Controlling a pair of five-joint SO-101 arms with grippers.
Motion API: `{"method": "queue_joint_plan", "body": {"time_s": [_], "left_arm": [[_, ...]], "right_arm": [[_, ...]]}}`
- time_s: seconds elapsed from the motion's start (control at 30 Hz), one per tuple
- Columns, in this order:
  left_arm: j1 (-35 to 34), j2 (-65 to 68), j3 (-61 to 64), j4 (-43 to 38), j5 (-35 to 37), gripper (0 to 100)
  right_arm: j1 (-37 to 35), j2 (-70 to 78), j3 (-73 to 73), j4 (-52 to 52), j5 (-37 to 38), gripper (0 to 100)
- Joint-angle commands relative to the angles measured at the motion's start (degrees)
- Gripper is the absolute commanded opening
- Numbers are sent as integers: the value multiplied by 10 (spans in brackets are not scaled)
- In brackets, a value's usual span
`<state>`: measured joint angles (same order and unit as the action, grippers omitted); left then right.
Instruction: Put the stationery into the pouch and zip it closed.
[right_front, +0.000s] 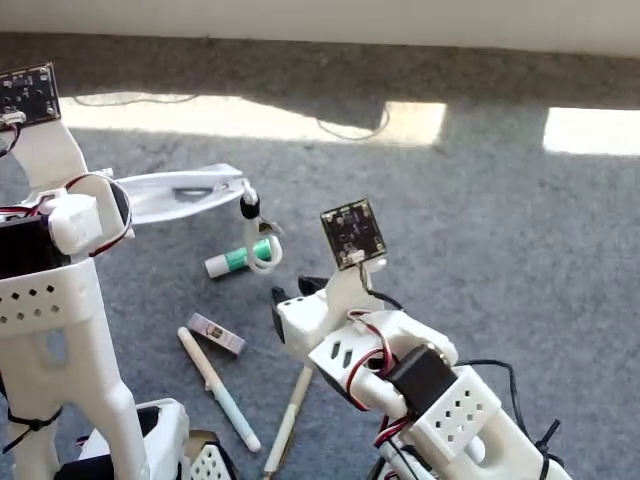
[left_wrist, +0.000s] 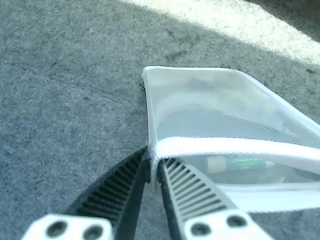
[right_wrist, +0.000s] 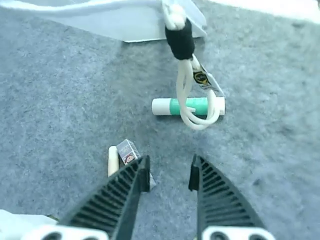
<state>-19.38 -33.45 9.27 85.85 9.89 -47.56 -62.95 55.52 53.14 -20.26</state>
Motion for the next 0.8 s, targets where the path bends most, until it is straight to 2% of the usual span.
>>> {"method": "queue_joint_plan", "body": {"time_s": [0.0,0.23,0.53,0.77], "left_arm": [[-12,0,-9,-4,7,7],[-12,1,-9,-4,7,7],[-12,0,8,-6,7,7],[-13,0,24,-25,7,7]], "right_arm": [[2,-8,1,2,-34,131],[0,0,0,32,-80,131],[-1,201,-59,62,-190,131],[0,259,-61,60,-195,131]]}}
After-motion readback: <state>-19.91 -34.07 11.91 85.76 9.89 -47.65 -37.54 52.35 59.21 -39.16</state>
